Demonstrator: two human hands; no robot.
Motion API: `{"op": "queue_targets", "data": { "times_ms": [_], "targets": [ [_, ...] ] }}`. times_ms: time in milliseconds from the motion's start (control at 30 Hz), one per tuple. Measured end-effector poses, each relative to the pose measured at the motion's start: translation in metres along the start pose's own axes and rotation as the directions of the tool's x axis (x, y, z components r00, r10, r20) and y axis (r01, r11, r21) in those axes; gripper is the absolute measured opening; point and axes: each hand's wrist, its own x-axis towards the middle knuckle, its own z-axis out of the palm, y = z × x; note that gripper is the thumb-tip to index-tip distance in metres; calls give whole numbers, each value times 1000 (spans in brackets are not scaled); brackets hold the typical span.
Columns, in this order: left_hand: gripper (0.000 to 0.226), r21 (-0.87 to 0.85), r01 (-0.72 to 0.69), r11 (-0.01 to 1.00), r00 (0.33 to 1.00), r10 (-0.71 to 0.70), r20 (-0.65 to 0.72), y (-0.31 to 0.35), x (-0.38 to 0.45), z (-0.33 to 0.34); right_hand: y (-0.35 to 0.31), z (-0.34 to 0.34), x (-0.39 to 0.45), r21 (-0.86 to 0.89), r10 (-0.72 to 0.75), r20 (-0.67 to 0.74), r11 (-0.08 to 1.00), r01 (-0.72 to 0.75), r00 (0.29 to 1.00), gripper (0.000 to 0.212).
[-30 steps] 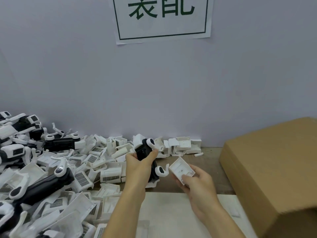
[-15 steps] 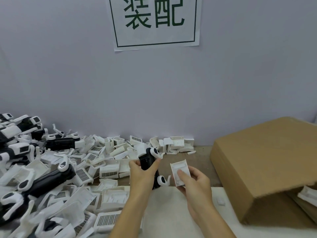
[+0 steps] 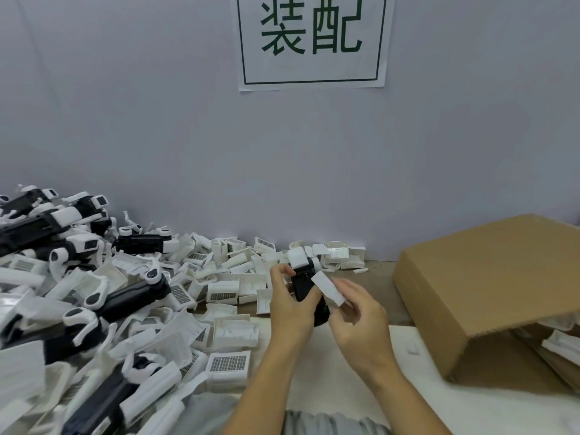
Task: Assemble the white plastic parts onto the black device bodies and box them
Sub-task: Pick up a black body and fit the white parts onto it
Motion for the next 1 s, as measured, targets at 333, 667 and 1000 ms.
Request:
{"op": "queue_targets", "data": {
  "times_ms": [333, 667, 1000],
  "targets": [
    [32, -109, 81, 991, 997, -79, 21, -1, -2, -1, 2, 1, -2, 214, 174, -52, 964, -159, 983, 80],
    [38, -140, 32, 990, 999, -30, 19, -4, 7, 3, 12, 9, 8, 46, 42, -19, 998, -41, 999, 64],
    [45, -19, 0, 1000, 1000, 1, 20, -5, 7, 5, 32, 0, 20, 100, 320, -14, 943, -317, 947, 55]
  ]
}}
